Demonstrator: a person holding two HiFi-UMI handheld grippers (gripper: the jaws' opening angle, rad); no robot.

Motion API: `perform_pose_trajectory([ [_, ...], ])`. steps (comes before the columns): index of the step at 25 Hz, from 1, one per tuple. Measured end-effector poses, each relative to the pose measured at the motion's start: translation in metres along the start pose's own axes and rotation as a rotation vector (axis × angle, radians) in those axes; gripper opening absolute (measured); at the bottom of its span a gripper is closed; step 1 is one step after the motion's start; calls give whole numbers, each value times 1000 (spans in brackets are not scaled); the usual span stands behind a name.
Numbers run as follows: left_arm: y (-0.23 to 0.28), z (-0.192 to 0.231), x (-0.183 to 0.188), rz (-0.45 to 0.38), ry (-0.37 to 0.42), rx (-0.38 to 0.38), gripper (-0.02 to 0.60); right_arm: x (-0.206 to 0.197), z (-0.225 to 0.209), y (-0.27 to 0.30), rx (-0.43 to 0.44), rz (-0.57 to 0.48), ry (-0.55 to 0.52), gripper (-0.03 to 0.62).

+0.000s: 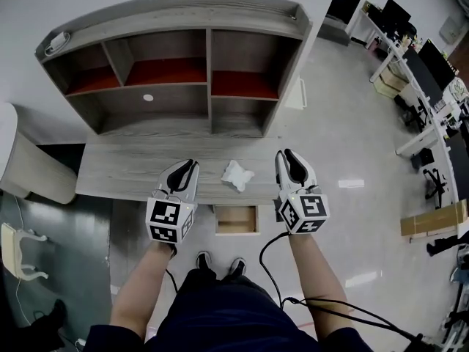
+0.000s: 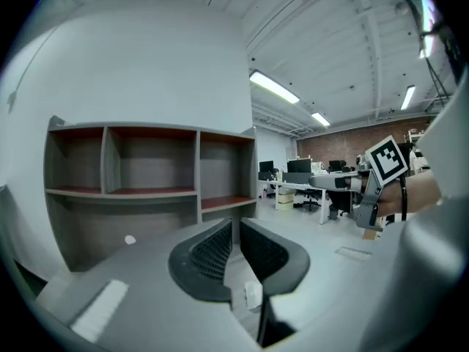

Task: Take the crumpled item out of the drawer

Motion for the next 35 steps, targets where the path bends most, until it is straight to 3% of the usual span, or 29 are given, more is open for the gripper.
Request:
perform_pose_trajectory([
  [9,-2,-12,77,-213,30,-19,35,77,27,-21,-21,-173,-51,60],
  [21,-23,-16,139,-385,50,-40,35,124,47,-36,-39,-270,-103,28],
  [27,-28,-9,140,-404,65,-41,35,123,55,-36,-33,-251,-130,6],
  [35,-19,18,130,-377,12,-36,35,125,59,-21,-8,-223,-140,6],
])
Point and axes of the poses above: the fingertips, and each gripper's own axes: y forward along the fingers, z to its left, x out of its top, the point moved 9 cm from there along -y, backward along the fingers, and after that the axes turned 14 degrees about -z, right-handed, at the moved point
